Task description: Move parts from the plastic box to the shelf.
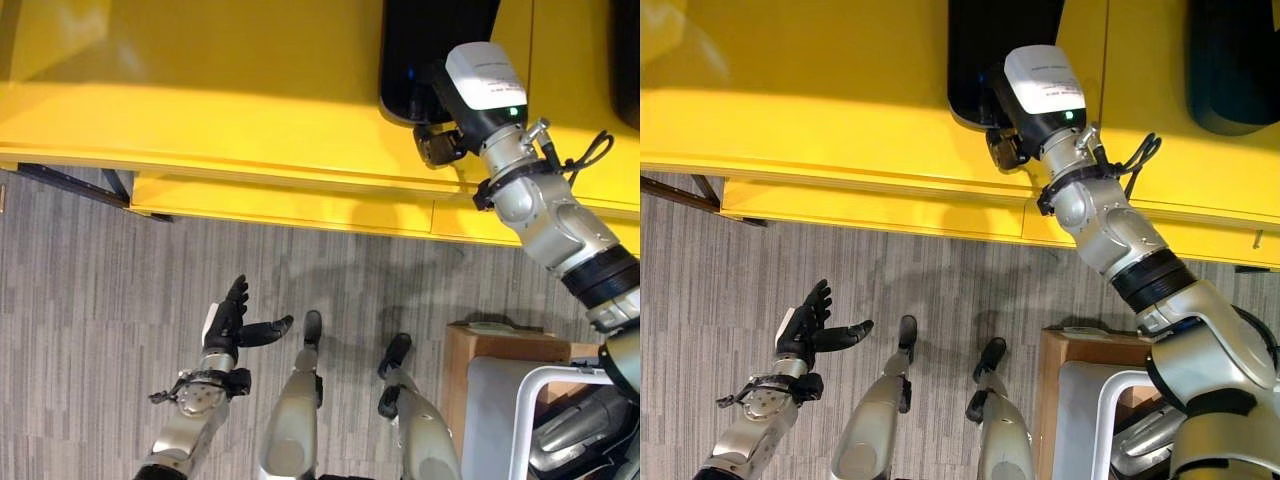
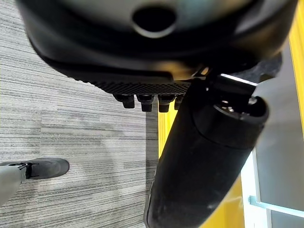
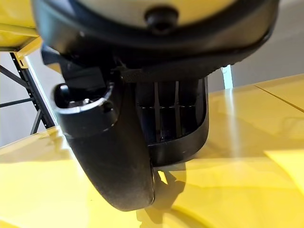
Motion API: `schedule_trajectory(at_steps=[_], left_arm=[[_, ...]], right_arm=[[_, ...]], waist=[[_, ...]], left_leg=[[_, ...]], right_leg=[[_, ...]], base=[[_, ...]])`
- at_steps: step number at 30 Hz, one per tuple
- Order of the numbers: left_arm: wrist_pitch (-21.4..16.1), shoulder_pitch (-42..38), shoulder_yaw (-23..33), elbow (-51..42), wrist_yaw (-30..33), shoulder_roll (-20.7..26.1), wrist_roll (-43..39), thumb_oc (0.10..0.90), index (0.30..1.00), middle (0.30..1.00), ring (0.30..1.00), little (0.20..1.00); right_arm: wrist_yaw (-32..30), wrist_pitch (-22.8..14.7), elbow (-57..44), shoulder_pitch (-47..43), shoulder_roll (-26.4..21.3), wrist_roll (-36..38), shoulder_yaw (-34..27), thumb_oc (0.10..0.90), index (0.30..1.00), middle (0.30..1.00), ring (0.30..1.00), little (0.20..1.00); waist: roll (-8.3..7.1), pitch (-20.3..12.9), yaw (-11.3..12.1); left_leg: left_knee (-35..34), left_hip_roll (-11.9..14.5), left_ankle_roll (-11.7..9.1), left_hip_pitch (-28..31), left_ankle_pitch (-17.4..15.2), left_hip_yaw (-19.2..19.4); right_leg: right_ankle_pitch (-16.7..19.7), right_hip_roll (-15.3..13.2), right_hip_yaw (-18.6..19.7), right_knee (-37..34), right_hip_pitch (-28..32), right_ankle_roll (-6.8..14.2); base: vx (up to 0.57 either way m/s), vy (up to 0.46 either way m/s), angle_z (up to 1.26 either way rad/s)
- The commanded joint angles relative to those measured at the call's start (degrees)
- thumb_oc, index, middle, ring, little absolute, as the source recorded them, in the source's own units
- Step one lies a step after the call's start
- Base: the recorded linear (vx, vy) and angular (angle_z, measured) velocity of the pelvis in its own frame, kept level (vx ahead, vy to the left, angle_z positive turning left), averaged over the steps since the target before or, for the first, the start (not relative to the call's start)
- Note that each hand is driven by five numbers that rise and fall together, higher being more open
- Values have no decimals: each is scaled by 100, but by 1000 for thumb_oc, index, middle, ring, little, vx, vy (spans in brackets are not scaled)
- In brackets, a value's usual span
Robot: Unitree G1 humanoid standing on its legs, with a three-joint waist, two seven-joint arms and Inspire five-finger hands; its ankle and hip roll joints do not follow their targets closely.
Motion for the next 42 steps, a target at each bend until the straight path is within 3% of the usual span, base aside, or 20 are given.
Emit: schedule_trajectory(at_steps=[1,2,3,4,17,36,42], left_arm=[[-440,129,-42,-477,88,85,-31,900,1000,1000,1000,1000],[-445,126,-37,-478,96,87,-33,900,1000,1000,1000,1000],[-450,122,-42,-488,107,79,-41,900,1000,1000,1000,1000],[-444,120,-39,-480,104,83,-33,900,1000,1000,1000,1000],[-407,80,40,-461,151,59,-3,900,1000,1000,1000,1000],[-198,235,324,-511,135,-23,221,900,1000,1000,1000,1000],[-144,310,388,-467,76,-75,286,900,1000,1000,1000,1000]], right_arm=[[-108,24,29,-741,-566,-171,410,527,478,478,478,478],[-125,31,40,-752,-559,-177,404,622,610,610,610,610],[-153,51,86,-755,-559,-187,402,855,937,937,937,937],[-126,60,94,-767,-566,-224,428,900,1000,1000,1000,1000],[-168,101,-488,-704,-604,-465,206,900,1000,1000,1000,1000],[-289,-100,-3013,285,-1156,-1224,-1082,900,1000,1000,1000,1000],[-272,-249,-3522,953,-1075,-1090,-1596,900,1000,1000,1000,1000]], waist=[[-15,-221,-31],[-14,-225,-31],[-17,-227,-31],[-19,-232,-32],[-42,-320,-93],[-106,-639,-239],[-161,-828,-284]], left_leg=[[-293,720,-420,706,-295,-186],[-299,720,-420,714,-296,-185],[-300,712,-420,720,-295,-184],[-303,712,-420,727,-296,-186],[-303,685,-400,779,-319,-163],[-256,670,-364,987,-472,-103],[-211,661,-334,1132,-565,-105]], right_leg=[[-93,-550,63,400,-124,531],[-96,-547,65,401,-121,530],[-92,-545,75,400,-117,528],[-100,-542,73,400,-110,524],[-79,-549,83,368,-63,528],[-75,-545,158,255,162,573],[-74,-562,192,183,364,598]], base=[[0,0,0],[0,0,0],[0,0,0],[0,0,0],[0,0,0],[5,5,-2],[16,11,-1]])
